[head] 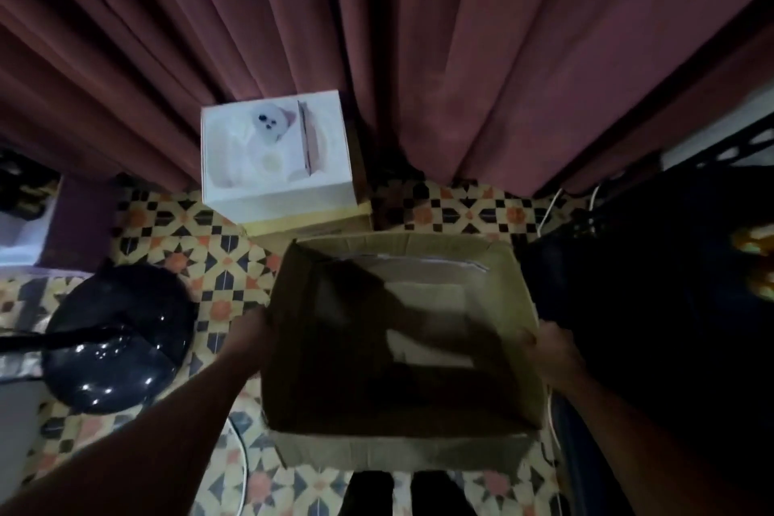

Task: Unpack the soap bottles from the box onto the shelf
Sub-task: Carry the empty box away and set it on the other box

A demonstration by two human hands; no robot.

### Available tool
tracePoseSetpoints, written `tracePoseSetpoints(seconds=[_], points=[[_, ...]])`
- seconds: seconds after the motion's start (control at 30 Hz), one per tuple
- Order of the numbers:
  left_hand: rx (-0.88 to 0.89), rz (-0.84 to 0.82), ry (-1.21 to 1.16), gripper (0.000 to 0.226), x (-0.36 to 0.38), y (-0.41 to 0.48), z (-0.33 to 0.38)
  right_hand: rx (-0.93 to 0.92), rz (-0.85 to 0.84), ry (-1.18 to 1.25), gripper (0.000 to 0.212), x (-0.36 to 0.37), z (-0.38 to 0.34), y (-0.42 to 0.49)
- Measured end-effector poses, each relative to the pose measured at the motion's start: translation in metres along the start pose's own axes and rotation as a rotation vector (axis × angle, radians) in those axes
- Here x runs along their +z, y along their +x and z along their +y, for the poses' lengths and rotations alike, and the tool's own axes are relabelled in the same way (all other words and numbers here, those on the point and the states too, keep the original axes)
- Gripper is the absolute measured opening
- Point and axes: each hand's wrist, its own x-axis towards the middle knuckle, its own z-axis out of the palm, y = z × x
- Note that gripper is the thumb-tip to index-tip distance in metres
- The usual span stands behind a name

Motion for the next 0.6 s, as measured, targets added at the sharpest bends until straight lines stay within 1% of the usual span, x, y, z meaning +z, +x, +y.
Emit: tracePoseSetpoints(seconds=[0.03,0.1,0.2,0.27,0.33,0.5,0.6], points=[[-0.006,-0.003,0.003,0.022,0.005,0.011,-0.001,0.002,-0.018,0.016,0.042,0.011,-0.001,0.013],[-0.024,0.008,-0.015,0.026,0.016,0.033,-0.007,0.022,-0.017,0.026,0.036,0.03,-0.002,0.035],[-0.056,0.015,-0.032,0.022,0.036,0.06,-0.021,0.02,0.017,-0.008,0.03,0.056,-0.006,0.068],[-0.071,0.005,-0.015,0.02,0.045,0.07,-0.027,0.02,0.031,-0.004,0.03,0.068,-0.009,0.085],[-0.067,0.005,-0.014,0.021,0.051,0.079,-0.029,0.025,0.032,0.025,0.03,0.076,-0.013,0.098],[-0.067,0.029,-0.02,0.015,0.068,0.11,-0.021,0.039,0.051,0.037,0.031,0.091,-0.017,0.129],[-0.075,0.054,-0.048,0.018,0.074,0.124,-0.015,0.028,0.055,0.038,0.031,0.095,-0.017,0.145]])
